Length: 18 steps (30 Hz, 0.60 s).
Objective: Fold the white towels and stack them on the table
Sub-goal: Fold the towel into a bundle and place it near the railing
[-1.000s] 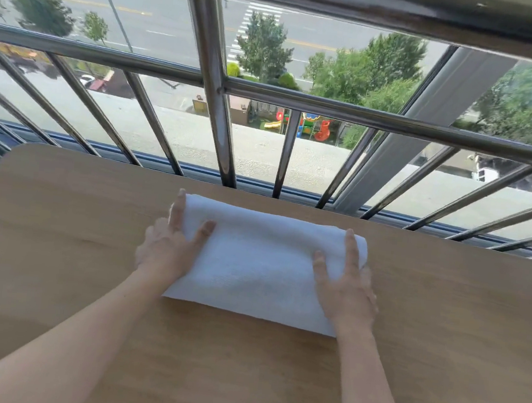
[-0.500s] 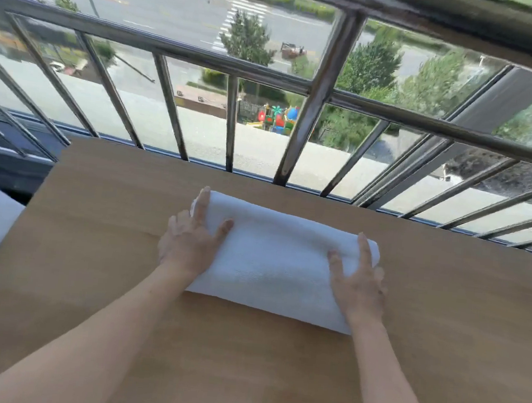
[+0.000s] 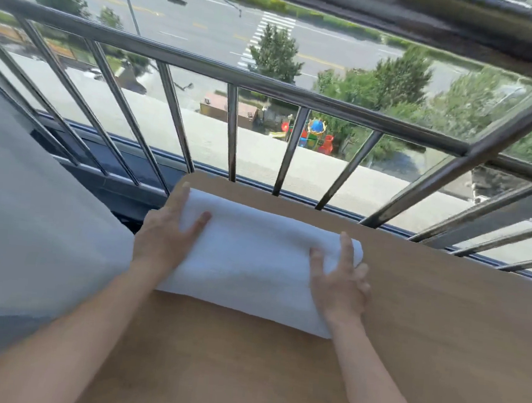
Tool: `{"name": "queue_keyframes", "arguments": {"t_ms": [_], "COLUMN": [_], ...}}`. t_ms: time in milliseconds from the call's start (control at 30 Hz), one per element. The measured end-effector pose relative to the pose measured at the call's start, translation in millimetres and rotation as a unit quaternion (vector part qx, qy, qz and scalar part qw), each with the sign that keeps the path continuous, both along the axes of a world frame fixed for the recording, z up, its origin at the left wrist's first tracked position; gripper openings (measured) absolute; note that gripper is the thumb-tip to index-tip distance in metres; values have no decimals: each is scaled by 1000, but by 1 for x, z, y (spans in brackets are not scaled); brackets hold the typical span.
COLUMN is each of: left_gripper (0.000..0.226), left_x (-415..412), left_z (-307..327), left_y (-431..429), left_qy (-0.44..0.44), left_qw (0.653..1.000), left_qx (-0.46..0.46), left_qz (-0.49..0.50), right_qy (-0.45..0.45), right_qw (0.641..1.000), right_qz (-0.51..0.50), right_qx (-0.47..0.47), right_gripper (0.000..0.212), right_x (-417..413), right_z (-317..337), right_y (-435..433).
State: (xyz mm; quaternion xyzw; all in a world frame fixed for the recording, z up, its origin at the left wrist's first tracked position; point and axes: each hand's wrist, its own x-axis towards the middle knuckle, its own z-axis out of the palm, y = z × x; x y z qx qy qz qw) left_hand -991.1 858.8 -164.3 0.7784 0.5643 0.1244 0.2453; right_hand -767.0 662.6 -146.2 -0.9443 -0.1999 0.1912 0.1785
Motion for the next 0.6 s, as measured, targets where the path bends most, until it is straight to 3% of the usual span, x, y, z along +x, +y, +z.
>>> {"name": "queue_keyframes", "arguments": {"t_ms": [400, 600], "left_gripper": [80, 73], "left_x": [30, 33], "left_z": [-4, -3], "left_y": [78, 75], "left_qy": [-14, 57], "left_qw": [999, 998], "left_qx": [-21, -14], "left_qz": [-28, -17], "right_qy": [-48, -55], "right_qw": [998, 998], "right_qz": [-42, -35], "right_qx": [-9, -5], "right_gripper": [61, 60], "right_x": [21, 16], "right_z": [-18, -17], "right_y": [71, 70]}}
